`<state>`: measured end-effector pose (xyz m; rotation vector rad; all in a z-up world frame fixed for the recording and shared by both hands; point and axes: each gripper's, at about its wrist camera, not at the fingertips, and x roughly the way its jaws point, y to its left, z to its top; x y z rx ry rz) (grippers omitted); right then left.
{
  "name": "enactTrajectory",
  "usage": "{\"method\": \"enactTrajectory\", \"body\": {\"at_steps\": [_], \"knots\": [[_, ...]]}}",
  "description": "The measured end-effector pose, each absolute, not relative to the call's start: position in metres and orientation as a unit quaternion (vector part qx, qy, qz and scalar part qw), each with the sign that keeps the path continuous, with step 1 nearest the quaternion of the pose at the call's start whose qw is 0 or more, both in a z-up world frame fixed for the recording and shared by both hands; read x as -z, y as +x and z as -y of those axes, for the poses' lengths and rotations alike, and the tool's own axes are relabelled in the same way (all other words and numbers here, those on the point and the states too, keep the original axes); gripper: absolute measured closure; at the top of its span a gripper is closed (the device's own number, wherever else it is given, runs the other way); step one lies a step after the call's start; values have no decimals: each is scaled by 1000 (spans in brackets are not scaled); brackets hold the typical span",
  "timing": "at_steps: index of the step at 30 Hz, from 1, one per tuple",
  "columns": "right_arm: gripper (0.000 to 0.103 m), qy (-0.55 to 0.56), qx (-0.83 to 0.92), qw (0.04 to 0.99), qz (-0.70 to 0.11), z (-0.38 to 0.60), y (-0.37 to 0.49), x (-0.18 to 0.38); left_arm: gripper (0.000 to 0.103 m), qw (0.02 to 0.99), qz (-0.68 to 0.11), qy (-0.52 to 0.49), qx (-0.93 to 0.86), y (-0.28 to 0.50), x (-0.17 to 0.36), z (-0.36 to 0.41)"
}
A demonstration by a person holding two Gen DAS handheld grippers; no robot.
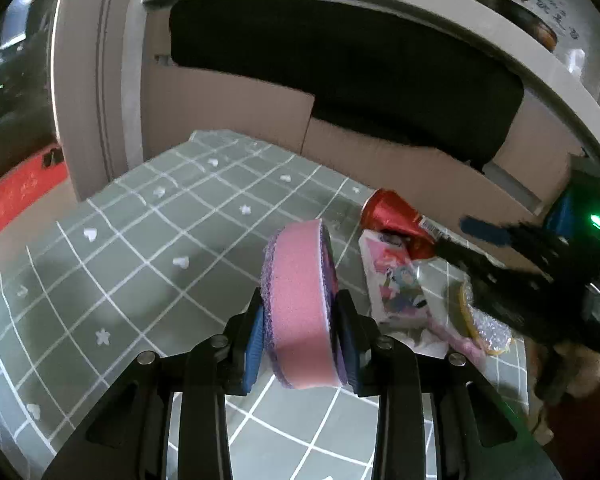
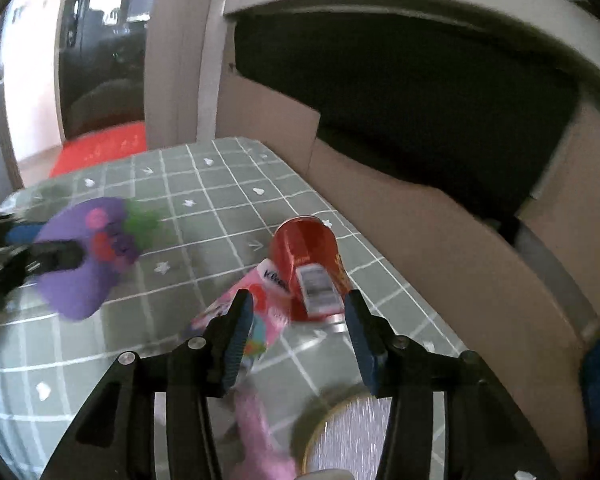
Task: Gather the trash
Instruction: 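Grasp the purple-pink sponge with the left tool while the right tool grasps the red can, then lift the sponge and red can and carry both over the bin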
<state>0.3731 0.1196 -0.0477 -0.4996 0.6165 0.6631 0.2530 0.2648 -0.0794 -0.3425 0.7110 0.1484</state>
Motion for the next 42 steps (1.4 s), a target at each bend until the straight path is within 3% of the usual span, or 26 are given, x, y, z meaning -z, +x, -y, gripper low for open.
{"method": "enactTrajectory", "body": {"at_steps": [8,15,33,42], "knots": [[55,-287,-271,861,-320,-152,422,85,69,911,-363,-185,-68,258,95,-270],[60,-215,-263,863,-374,-135,448,84,69,911,-366,-176,-75,261,97,-265],[62,-32,-306,860,-408,-27,365,52,70,912,-371,-162,-68,262,96,-246],[61,-80,-301,858,-409,-19,329,68,70,914,-372,-150,-59,254,95,-232]]}}
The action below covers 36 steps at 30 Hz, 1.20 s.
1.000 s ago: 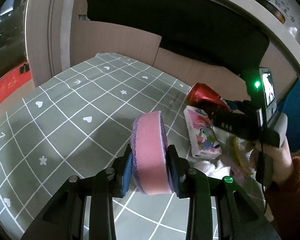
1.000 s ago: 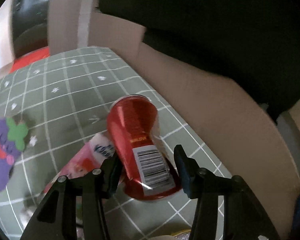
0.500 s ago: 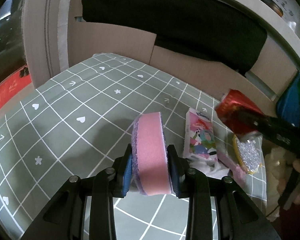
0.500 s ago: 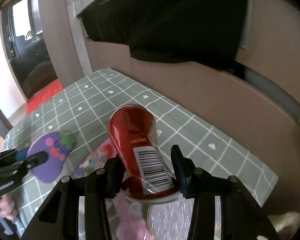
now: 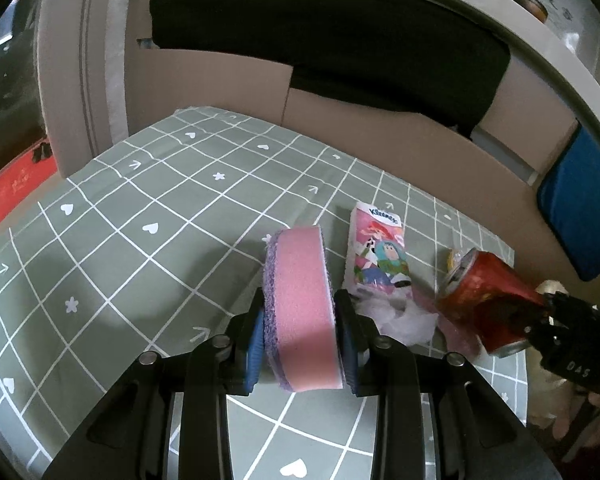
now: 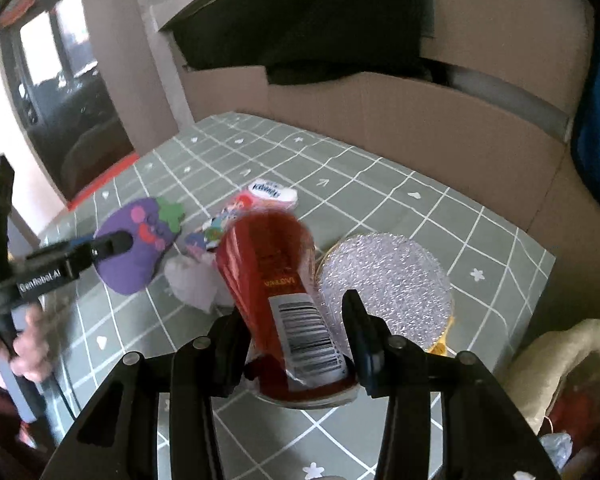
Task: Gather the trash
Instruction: 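Lift the sponge and red can and carry both over the bin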
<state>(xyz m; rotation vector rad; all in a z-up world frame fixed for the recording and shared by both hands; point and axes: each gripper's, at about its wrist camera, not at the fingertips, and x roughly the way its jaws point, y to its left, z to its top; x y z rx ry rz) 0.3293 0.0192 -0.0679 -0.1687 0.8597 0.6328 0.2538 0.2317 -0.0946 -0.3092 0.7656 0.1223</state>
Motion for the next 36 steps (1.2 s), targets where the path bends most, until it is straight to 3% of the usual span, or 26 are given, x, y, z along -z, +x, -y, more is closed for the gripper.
{"method": "enactTrajectory", "body": {"at_steps": [8,20,26,28,36], "knots": [[61,-157,-297,857,-391,-45,329,76,70,912,-378,-151,-58,254,97,-231],[61,-162,-296,847,-411,-53,340,91,70,911,-376,-159,-57,255,99,-233],[68,-134,-305,850,-408,-44,338,86,70,912,-377,-153,-57,256,99,-232],[78,-126,-305,854,-403,-41,336,79,71,913,-376,-146,-54,257,96,-230],[78,-95,-300,871,-377,-17,322,48,71,928,-345,-131,-55,248,65,-216]]}}
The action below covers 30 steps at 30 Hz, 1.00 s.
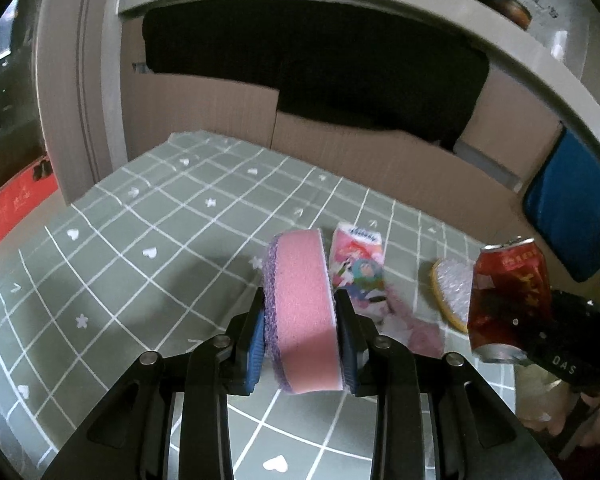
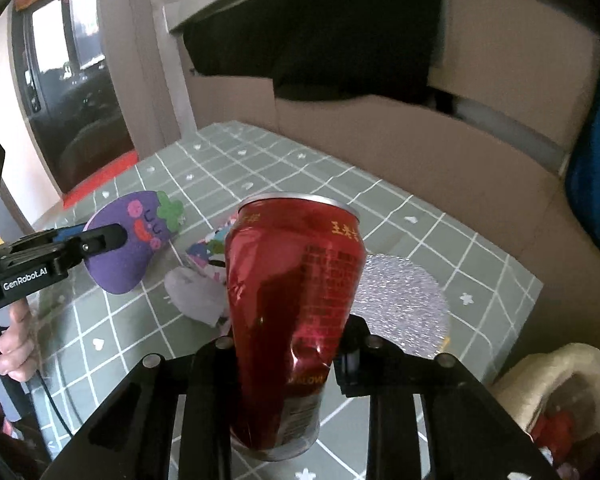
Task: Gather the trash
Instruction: 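Lift the sponge and red can and carry both over the bin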
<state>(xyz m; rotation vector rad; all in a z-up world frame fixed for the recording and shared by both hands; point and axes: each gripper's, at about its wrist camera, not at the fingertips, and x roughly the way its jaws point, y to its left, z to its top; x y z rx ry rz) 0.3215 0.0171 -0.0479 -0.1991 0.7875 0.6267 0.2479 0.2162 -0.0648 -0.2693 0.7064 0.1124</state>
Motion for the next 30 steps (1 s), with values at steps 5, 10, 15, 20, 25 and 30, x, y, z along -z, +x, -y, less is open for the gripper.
{"method": "enactTrajectory", "body": {"at_steps": [5,10,15,20,25,30], "knots": [[78,-76,-290,885,-356,4,309,28,71,938,-324,-117,-43,241,39,-195],[78,-65,-275,903,-324,31,295,4,71,951,-296,-88,-16,237,7,-157],[78,-49,-248,922,-292,77,277,-19,71,960,-272,-60,22,235,-17,-106],[78,-33,-203,942,-265,135,257,-39,71,963,-258,-30,74,233,-30,-44],[78,-23,-157,954,-254,186,239,-47,71,958,-260,-15,122,235,-33,15],[78,-5,-114,960,-256,236,230,-43,71,950,-271,2,155,243,-23,62]]}}
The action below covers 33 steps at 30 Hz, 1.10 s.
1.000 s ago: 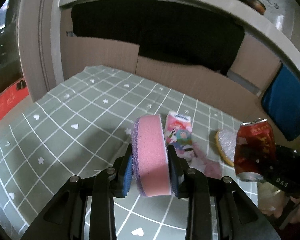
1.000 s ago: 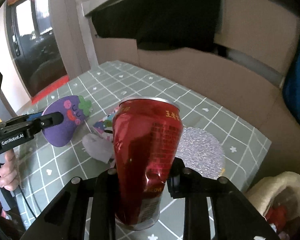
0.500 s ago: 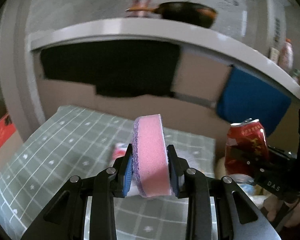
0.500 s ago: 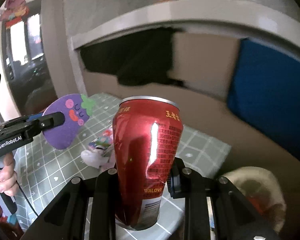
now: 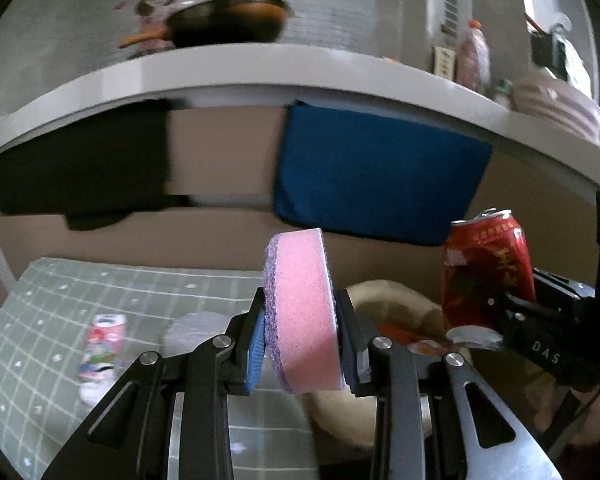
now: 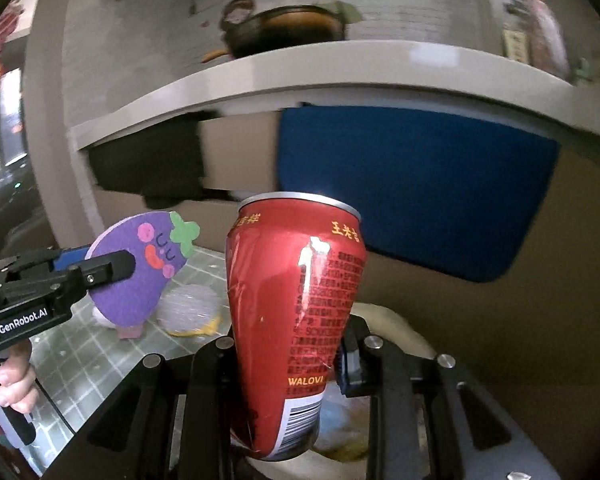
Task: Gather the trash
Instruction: 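Lift the sponge and red can and carry both over the bin, then lower the sponge and can into the bin and open both tools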
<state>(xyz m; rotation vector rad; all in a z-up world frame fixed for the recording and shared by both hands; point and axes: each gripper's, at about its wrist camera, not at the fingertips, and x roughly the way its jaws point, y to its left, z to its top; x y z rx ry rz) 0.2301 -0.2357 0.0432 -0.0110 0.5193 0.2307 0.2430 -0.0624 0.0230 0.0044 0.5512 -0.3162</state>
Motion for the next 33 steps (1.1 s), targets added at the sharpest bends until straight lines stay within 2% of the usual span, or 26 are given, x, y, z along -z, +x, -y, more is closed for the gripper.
{"method": "enactTrajectory", "body": {"at_steps": [9,24,33], "knots": [[78,27,-87,957,-277,279,238,-18,71,928,-317,0,195,264,15,106],[78,46,-85,944,-314,291,269,19,71,880,-408,-23,240,310,76,124],[78,61,-75,937,-335,302,287,38,71,864,-441,13,244,332,113,149]]}}
